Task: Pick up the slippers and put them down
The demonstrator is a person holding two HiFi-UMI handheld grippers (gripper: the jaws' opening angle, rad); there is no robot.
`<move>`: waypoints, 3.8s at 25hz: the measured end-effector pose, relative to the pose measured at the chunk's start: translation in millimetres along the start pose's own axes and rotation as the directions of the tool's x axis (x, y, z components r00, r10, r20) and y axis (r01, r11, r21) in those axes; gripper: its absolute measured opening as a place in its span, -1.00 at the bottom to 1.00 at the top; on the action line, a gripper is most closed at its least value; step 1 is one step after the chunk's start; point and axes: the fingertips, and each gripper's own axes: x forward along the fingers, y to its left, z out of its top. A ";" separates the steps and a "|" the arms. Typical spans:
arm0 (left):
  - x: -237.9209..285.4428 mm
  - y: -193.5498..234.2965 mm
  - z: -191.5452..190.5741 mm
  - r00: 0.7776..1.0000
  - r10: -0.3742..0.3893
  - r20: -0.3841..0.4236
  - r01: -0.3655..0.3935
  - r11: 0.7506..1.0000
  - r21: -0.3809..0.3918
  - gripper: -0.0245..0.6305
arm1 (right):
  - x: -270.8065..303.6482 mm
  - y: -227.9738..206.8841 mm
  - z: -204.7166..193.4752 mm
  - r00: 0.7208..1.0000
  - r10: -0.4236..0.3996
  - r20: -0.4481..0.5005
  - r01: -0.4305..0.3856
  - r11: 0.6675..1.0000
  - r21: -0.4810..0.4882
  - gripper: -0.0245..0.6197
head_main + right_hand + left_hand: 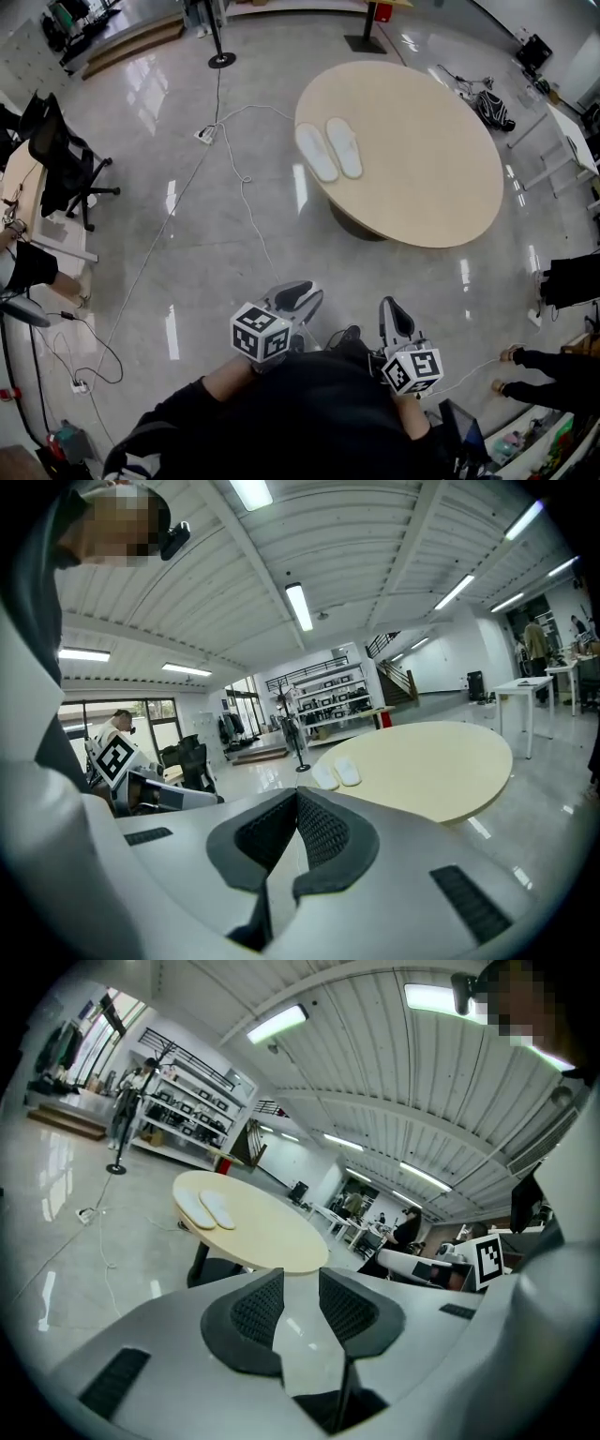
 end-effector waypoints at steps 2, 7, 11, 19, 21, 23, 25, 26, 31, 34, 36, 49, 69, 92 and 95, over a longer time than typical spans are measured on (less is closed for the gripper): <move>5.5 7.0 7.7 0.999 0.035 0.017 -0.035 0.999 -0.019 -0.52 | 13.2 -6.8 4.7 0.999 0.033 -0.016 -0.033 0.999 -0.005 -0.90; 48.6 -0.5 14.4 0.998 0.060 0.018 -0.059 0.996 -0.064 -0.52 | 14.6 -52.6 12.5 0.998 0.053 -0.035 -0.053 0.999 -0.004 -0.90; 97.2 -36.9 21.5 0.999 0.048 0.008 -0.047 0.998 -0.044 -0.52 | 0.3 -116.3 18.8 1.000 0.014 -0.025 -0.012 0.996 0.086 -0.90; 163.3 -83.7 35.0 0.992 0.119 0.036 -0.119 0.993 -0.022 -0.52 | -11.9 -199.8 32.7 0.996 0.087 -0.012 -0.085 0.990 0.115 -0.90; 174.0 -85.8 35.5 0.989 0.140 0.039 -0.139 0.990 -0.034 -0.52 | -9.0 -214.2 35.1 0.995 0.101 -0.010 -0.099 0.988 0.119 -0.90; 182.6 -82.1 38.8 0.986 0.161 0.045 -0.159 0.985 -0.061 -0.52 | -3.7 -225.9 37.5 0.994 0.108 -0.008 -0.106 0.986 0.132 -0.90; 187.8 -71.7 45.3 0.979 0.196 0.060 -0.191 0.978 -0.088 -0.52 | 4.9 -234.9 40.0 0.993 0.117 -0.007 -0.115 0.984 0.138 -0.90; 189.7 -63.6 49.6 0.973 0.220 0.068 -0.212 0.972 -0.102 -0.52 | 11.5 -239.0 41.8 0.993 0.122 -0.007 -0.119 0.983 0.140 -0.90; 198.8 -4.7 79.1 0.939 0.327 0.109 -0.307 0.937 -0.163 -0.52 | 63.9 -258.6 53.4 0.991 0.132 -0.015 -0.128 0.978 0.164 -0.90; 215.5 31.1 105.3 0.928 0.345 0.144 -0.319 0.931 -0.176 -0.52 | 106.4 -270.6 62.4 0.990 0.139 -0.035 -0.131 0.977 0.169 -0.90; 229.1 58.1 126.5 0.923 0.351 0.160 -0.320 0.928 -0.191 -0.52 | 139.6 -274.3 70.4 0.987 0.151 -0.056 -0.140 0.977 0.159 -0.89; 278.9 260.9 214.8 0.864 0.486 0.130 -0.428 0.846 -0.318 -0.52 | 389.4 -270.6 120.8 0.964 0.213 -0.159 -0.196 0.974 0.113 -0.88; 404.1 461.1 206.5 0.861 0.484 -0.152 -0.502 0.767 -0.400 -0.33 | 660.1 -268.8 10.1 0.829 0.299 -0.472 -0.202 0.948 0.245 -0.32; 405.7 392.7 249.2 0.978 0.199 -0.057 -0.207 0.917 -0.341 -0.84 | 565.5 -298.5 93.1 0.948 0.133 -0.290 -0.033 0.944 0.327 -0.84; 412.6 364.1 261.0 0.988 0.154 -0.030 -0.156 0.936 -0.315 -0.83 | 533.1 -310.4 108.8 0.965 0.098 -0.244 -0.009 0.940 0.342 -0.84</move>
